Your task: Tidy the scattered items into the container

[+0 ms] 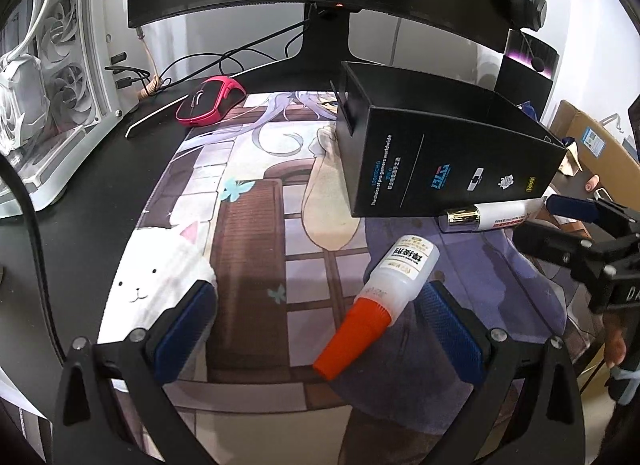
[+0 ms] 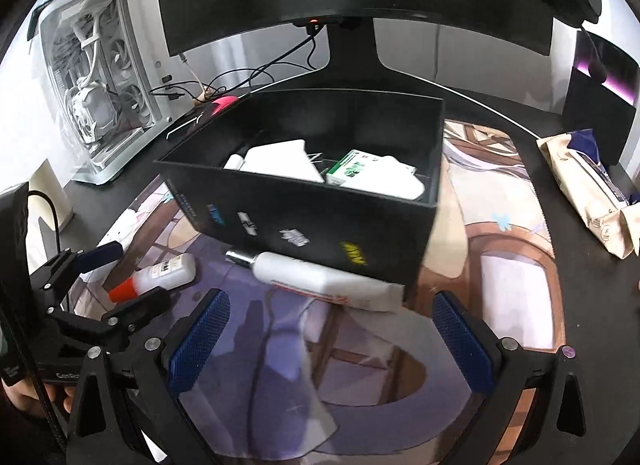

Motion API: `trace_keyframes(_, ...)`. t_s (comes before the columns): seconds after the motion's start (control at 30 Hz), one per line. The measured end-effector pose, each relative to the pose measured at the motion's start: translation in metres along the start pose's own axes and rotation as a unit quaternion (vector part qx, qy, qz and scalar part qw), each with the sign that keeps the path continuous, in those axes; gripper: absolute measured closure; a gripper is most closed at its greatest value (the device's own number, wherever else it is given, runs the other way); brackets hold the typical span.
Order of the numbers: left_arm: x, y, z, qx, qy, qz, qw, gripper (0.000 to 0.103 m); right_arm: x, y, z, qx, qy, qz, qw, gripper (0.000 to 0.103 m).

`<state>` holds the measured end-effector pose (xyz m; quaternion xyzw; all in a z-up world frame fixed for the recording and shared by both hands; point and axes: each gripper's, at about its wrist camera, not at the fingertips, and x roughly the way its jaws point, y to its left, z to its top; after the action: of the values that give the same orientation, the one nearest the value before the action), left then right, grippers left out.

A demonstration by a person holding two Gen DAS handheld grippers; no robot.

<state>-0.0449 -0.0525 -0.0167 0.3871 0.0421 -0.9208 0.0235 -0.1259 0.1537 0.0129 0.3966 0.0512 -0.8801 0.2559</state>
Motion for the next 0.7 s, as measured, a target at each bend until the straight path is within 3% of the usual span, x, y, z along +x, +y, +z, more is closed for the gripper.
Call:
trace_keyframes(0.3, 0.001, -0.002, 0.000, 0.008, 0.002, 0.007, 0.9999, 0.000, 0.008, 0.004, 0.004, -0.003, 0.009, 0.033, 0.999, 0.001)
trace_keyframes(0.43, 0.001, -0.001, 0.000, 0.008, 0.002, 0.007, 0.9999, 0.000, 0.007, 0.011, -0.001, -0.021, 0.013, 0.034, 0.999, 0.001)
trace_keyframes(0.7, 0.000, -0.001, 0.000, 0.007, 0.004, 0.007, 0.9999, 0.000, -0.006, 0.028, -0.014, -0.065, 0.016, 0.077, 0.995, 0.001)
